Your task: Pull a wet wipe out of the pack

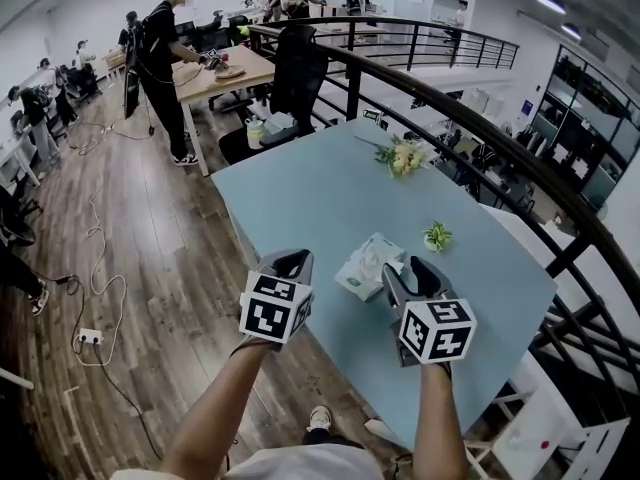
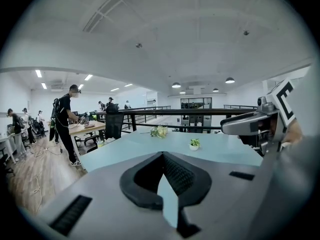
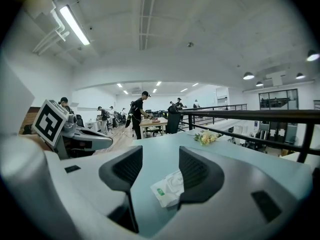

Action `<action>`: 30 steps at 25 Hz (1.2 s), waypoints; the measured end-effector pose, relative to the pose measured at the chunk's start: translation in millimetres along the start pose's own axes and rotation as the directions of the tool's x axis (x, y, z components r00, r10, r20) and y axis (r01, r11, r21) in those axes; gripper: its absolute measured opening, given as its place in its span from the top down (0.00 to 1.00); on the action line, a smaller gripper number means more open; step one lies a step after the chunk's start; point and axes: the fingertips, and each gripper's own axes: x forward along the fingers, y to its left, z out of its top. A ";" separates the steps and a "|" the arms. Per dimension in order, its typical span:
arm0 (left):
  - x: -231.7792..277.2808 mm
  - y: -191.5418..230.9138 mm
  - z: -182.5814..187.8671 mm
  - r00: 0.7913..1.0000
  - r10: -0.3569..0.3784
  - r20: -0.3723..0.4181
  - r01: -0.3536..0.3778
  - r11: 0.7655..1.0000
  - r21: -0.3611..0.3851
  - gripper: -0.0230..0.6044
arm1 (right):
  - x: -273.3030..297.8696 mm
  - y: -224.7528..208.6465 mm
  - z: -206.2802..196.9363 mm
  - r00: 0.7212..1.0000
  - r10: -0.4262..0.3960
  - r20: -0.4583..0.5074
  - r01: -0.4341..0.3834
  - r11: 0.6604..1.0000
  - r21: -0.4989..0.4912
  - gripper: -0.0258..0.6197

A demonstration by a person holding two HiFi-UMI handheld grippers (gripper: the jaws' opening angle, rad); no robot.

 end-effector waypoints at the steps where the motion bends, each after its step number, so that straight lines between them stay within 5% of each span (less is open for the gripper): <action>1: 8.6 1.7 0.2 1.000 0.000 -0.001 0.000 1.000 0.001 0.98 | 6.7 -5.8 -1.2 1.000 -0.001 0.000 0.001 1.000 0.001 0.63; 30: 120.0 -1.9 38.8 0.999 -0.036 0.002 0.035 0.998 0.060 0.97 | 68.0 -99.2 2.5 0.998 -0.055 0.008 0.055 0.998 0.031 0.63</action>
